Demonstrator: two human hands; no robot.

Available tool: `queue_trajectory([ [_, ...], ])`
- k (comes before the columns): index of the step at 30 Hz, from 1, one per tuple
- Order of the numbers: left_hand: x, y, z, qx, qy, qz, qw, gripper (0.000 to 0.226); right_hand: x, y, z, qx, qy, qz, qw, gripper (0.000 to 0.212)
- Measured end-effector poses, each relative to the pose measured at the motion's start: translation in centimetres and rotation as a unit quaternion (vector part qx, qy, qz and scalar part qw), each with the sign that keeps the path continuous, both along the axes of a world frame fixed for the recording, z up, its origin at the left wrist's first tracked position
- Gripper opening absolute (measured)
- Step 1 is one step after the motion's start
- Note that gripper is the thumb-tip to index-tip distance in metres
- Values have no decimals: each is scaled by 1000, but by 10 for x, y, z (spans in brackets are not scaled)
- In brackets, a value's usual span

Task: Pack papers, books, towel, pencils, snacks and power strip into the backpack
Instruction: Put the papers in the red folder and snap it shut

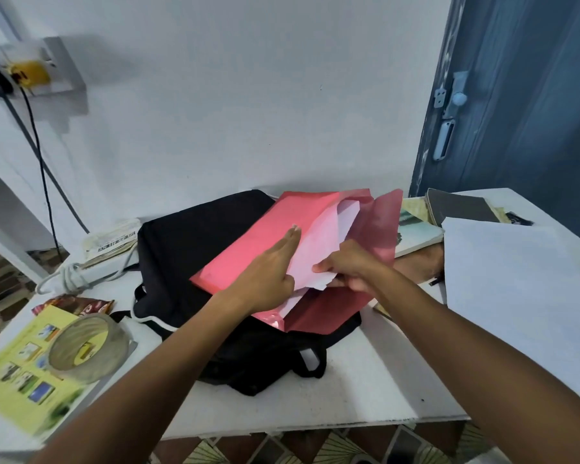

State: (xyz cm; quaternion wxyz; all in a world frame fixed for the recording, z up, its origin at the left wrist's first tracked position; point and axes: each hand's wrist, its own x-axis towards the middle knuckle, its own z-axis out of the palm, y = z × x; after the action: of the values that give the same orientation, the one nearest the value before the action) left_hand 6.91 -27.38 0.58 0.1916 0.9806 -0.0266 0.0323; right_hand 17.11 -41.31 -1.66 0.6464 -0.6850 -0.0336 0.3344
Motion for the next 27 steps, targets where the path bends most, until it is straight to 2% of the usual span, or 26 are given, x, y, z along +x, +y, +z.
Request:
queue_trajectory([
  [5, 0, -8, -1, -2, -28, -13, 1000, 81, -18, 10, -5, 30, 54, 56, 996, 25],
  [10, 1, -3, 0, 14, -21, -8, 1000, 85, -14, 13, -11, 10, 34, -20, 999, 36],
  [12, 1, 2, 1, 13, -18, -5, 1000, 85, -22, 10, -5, -10, 22, 41, 999, 25],
  [13, 1, 5, 1, 10, -17, -6, 1000, 85, -28, 7, 1, -64, -23, 103, 992, 17],
  [14, 0, 7, 1, 9, -15, -9, 1000, 85, -29, 3, 7, -151, -115, 150, 970, 21],
  [15, -1, 10, 1, 9, -13, -13, 1000, 84, -29, -1, 15, -262, -233, 166, 922, 33],
  [17, -2, 14, 0, 6, -15, -21, 1000, 84, -27, -9, 34, -446, -445, 98, 771, 51],
  [18, -3, 16, -1, 1, -17, -23, 1000, 84, -25, -10, 43, -472, -506, 60, 719, 51],
  [19, -3, 18, -2, -6, -21, -25, 999, 84, -26, -10, 51, -464, -560, 42, 685, 45],
  [20, -3, 19, -2, -14, -26, -26, 999, 84, -25, -7, 54, -424, -603, 56, 673, 34],
  [22, -4, 23, -2, -36, -39, -29, 998, 83, -28, 1, 55, -346, -625, 171, 678, 22],
  [24, -6, 26, -2, -50, -52, -35, 997, 81, -28, 10, 41, -344, -563, 335, 673, 34],
  [27, -10, 26, 2, -48, -61, -50, 996, 77, -26, 30, 31, -342, -537, 431, 639, 47],
])
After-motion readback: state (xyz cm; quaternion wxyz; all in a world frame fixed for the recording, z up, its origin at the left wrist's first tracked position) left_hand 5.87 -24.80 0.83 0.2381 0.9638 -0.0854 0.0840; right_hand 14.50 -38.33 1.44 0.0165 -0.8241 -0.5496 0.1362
